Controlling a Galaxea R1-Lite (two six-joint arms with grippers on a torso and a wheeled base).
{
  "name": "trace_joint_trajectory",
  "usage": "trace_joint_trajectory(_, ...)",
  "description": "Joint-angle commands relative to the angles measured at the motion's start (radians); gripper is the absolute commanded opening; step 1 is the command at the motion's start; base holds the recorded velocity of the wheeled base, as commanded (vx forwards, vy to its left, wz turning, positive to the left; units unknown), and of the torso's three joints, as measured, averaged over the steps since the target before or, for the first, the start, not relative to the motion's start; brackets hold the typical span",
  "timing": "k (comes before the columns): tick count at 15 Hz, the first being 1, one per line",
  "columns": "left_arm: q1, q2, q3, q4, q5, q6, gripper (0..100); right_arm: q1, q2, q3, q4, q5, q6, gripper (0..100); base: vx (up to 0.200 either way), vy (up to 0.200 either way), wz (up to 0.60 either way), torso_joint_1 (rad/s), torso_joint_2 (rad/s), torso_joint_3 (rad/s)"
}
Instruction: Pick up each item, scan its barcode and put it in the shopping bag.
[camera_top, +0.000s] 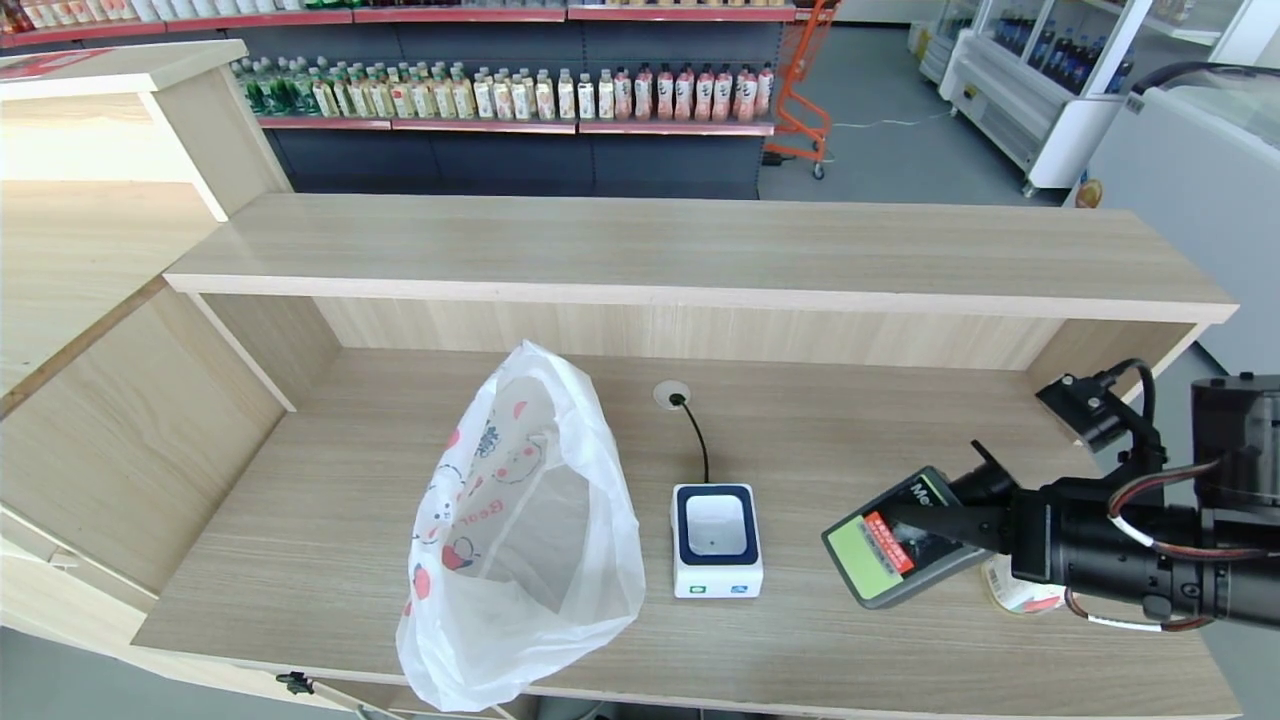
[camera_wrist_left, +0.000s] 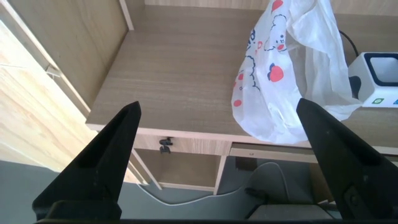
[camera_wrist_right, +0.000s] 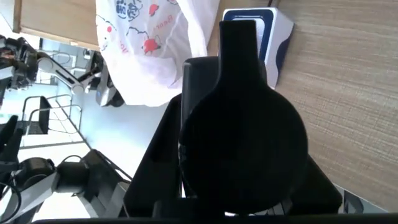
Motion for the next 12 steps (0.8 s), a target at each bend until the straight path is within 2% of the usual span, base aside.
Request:
trace_joint_trajectory(1, 0.0, 0.0, 0.0, 0.0, 0.0, -0.002, 100, 0.001, 0.011, -0.005, 0.0, 0.0, 0.0, 0, 0.0, 0.2, 0.0, -0.007, 0.0, 0.007)
trace_joint_trajectory(5, 0.0, 0.0, 0.0, 0.0, 0.0, -0.002, 100, -0.001, 0.034, -0.011, 0.0, -0.004, -0.015, 0, 0.0, 0.2, 0.0, 0.007, 0.0, -0.001)
trace_joint_trajectory(7, 0.0, 0.0, 0.0, 0.0, 0.0, 0.0, 100, -0.004, 0.12, -0.033, -0.005, -0.058, -0.106, 0, 0.0, 0.2, 0.0, 0.002, 0.0, 0.002)
trace_joint_trajectory(9, 0.0, 0.0, 0.0, 0.0, 0.0, -0.002, 100, -0.004, 0.206, -0.072, -0.02, -0.118, -0.181, 0, 0.0, 0.0, 0.0, 0.0, 0.0, 0.0)
trace_joint_trajectory(12, 0.0, 0.0, 0.0, 0.0, 0.0, -0.002, 100, 0.001, 0.328, -0.143, -0.065, -0.103, -0.184, 0, 0.0, 0.0, 0.0, 0.0, 0.0, 0.0)
